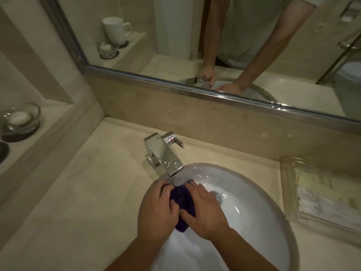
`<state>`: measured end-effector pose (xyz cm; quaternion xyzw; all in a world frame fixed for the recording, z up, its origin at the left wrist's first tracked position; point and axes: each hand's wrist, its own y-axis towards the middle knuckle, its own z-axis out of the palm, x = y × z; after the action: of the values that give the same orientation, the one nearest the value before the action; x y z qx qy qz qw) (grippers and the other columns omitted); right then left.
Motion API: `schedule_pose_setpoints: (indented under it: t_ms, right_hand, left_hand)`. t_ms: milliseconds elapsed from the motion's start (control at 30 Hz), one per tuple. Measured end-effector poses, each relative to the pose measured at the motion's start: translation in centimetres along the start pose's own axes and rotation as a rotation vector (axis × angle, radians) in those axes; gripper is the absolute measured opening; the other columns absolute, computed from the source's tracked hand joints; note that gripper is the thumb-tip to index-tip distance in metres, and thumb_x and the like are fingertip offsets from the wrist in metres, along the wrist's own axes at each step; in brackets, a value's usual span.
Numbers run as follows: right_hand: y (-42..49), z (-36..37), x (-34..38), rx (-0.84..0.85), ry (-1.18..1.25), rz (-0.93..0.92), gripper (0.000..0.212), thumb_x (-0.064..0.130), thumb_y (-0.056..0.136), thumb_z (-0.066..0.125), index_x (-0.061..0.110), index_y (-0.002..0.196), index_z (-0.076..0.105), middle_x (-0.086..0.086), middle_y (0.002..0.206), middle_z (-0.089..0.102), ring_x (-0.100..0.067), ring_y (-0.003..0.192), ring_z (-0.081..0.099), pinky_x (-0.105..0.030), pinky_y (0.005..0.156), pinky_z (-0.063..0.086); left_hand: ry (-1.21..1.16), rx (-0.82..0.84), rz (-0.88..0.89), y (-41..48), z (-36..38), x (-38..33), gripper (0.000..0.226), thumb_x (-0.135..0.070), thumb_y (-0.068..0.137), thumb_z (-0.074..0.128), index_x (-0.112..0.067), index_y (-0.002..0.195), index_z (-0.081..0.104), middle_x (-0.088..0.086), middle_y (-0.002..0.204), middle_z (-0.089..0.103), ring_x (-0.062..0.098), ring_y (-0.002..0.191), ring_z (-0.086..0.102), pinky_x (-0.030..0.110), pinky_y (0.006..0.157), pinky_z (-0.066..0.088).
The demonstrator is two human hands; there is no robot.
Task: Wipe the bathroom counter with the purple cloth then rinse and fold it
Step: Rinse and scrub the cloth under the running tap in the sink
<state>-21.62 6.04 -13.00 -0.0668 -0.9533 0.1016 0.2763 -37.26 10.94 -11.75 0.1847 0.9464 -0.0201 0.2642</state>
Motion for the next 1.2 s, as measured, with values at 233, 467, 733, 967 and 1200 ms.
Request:
schedule_pose_setpoints:
  t_ms: [233, 467, 733, 967, 1200]
  right_hand:
    - [-0.6, -4.6, 2.7, -0.061, -0.087, 0.110, 0.043, 0.036, 0.097, 0.048, 0.029, 0.139, 0.048, 0.007, 0.137, 0.057, -0.020, 0.119, 0.056, -0.036, 0.100, 0.046]
    - [3.4, -8.5, 5.1, 0.020, -0.138, 0.045, 0.048, 0.020, 0.100, 0.041, 0.023, 0.148, 0.039, 0.001, 0.146, 0.050, -0.025, 0.122, 0.053, -0.037, 0.093, 0.047]
    - [7.3, -10.4, 4.5, 0.051, -0.133, -0.090, 0.053, 0.020, 0.100, 0.045, 0.024, 0.152, 0.033, 0.004, 0.154, 0.040, -0.026, 0.129, 0.051, -0.037, 0.100, 0.045]
    - [8.1, -12.0, 3.5, 0.054, -0.085, -0.187, 0.052, 0.023, 0.100, 0.043, 0.039, 0.150, 0.037, 0.012, 0.154, 0.043, -0.020, 0.133, 0.048, -0.035, 0.101, 0.044]
    - [9.3, -12.9, 1.5, 0.081, -0.117, -0.187, 0.050, 0.035, 0.103, 0.040, 0.049, 0.150, 0.030, 0.022, 0.154, 0.037, -0.016, 0.135, 0.045, -0.035, 0.102, 0.040]
  left_hand:
    - [0.267, 0.290, 0.186, 0.4, -2.3, 1.0, 0.072, -0.034, 0.080, 0.051, -0.019, 0.149, 0.035, 0.007, 0.154, 0.031, 0.027, 0.141, 0.032, 0.040, 0.112, 0.037]
    - [0.309, 0.359, 0.123, 0.2, -2.4, 1.3, 0.077, -0.048, 0.088, 0.043, -0.023, 0.155, 0.017, 0.007, 0.162, 0.013, 0.029, 0.147, 0.016, 0.042, 0.117, 0.027]
    - [0.259, 0.278, -0.017, 0.7, -1.4, 0.1, 0.078, -0.049, 0.086, 0.042, -0.021, 0.155, 0.020, 0.004, 0.163, 0.013, 0.028, 0.146, 0.020, 0.041, 0.117, 0.029]
    - [0.259, 0.165, -0.100, -0.1, -0.1, -2.5, 0.076, -0.049, 0.079, 0.042, -0.018, 0.148, 0.037, 0.008, 0.156, 0.033, 0.026, 0.141, 0.033, 0.042, 0.114, 0.036]
    - [0.285, 0.177, -0.151, 0.2, 0.1, -3.1, 0.075, -0.050, 0.080, 0.044, -0.020, 0.148, 0.035, 0.007, 0.156, 0.032, 0.025, 0.140, 0.034, 0.040, 0.114, 0.035]
